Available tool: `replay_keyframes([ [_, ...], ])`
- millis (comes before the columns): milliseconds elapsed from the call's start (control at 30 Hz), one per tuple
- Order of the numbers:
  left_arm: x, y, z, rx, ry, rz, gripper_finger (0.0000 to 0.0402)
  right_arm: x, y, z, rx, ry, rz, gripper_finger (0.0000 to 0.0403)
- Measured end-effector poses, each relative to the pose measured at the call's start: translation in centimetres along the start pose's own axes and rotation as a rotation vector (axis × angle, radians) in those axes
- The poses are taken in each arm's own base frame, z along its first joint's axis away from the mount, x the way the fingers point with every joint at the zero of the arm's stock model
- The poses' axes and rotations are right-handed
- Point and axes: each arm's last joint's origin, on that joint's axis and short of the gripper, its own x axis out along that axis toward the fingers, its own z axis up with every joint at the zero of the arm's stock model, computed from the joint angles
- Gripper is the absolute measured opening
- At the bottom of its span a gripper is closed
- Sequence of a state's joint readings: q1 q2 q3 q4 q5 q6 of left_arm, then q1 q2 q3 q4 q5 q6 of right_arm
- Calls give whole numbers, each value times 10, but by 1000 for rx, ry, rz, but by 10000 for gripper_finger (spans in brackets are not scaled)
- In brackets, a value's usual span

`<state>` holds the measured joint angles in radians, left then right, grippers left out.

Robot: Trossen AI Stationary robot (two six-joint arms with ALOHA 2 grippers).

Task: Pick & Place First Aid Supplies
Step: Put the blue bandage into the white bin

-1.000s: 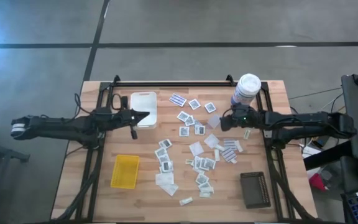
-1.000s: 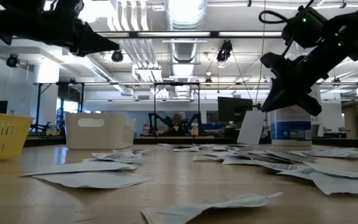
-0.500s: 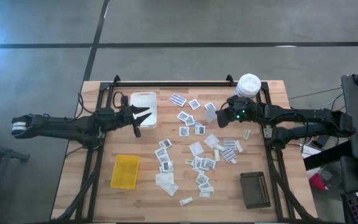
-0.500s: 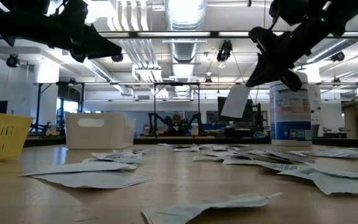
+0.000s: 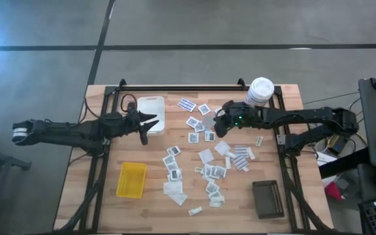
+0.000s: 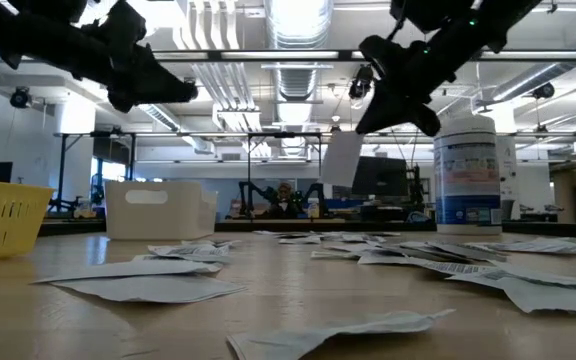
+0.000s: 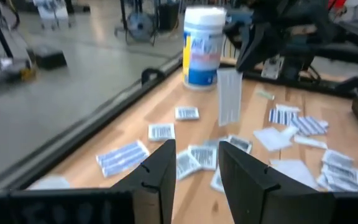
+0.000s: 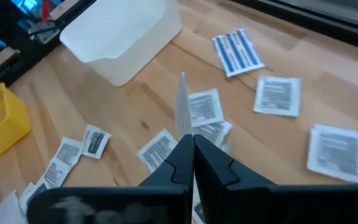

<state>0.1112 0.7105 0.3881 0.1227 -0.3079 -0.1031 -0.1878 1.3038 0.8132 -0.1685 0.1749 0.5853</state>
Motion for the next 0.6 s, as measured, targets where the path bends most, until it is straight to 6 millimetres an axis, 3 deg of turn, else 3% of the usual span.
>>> replay_keyframes([
  [600,-5,2,-11,-79,126,5,117,51,51,51,-247,5,118,8],
])
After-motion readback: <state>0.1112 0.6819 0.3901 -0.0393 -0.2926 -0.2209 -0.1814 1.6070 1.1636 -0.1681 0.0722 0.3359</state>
